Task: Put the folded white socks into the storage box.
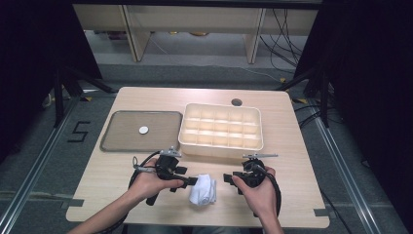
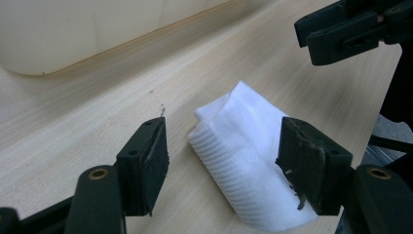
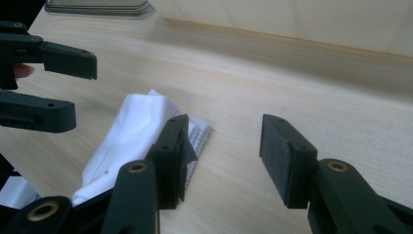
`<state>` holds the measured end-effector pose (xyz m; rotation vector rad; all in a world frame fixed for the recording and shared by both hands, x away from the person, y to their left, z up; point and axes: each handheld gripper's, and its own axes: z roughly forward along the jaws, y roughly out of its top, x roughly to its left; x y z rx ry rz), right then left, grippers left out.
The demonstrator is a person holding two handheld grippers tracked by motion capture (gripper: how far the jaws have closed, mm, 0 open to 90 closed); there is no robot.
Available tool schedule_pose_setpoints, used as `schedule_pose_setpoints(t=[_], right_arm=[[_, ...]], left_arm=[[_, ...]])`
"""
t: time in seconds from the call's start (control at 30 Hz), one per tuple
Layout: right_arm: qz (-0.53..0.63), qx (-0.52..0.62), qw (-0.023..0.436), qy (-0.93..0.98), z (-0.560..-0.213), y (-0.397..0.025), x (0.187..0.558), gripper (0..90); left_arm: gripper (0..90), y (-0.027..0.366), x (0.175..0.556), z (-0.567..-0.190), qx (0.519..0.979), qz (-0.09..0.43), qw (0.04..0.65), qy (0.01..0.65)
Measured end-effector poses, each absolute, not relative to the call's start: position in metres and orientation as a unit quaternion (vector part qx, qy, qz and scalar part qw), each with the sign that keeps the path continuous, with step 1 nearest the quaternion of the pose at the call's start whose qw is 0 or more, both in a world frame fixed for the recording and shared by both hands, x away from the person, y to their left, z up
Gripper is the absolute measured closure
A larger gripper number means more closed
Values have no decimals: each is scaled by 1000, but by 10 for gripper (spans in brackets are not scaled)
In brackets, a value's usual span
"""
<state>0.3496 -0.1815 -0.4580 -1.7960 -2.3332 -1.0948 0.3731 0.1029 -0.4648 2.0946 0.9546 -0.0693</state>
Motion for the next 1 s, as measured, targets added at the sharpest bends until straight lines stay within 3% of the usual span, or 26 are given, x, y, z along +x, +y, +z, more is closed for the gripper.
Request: schedule_pose_setpoints(t=[0.73,1.0], right_arm=[[-343,-553,44,-758,-463,-159,353,506],[-335,-550,57,-763,-464,-148,360,481]], left_arm=[[392,89,362,-463,841,-39,380,383],[485,84,355,-466,858,-52,362,359]])
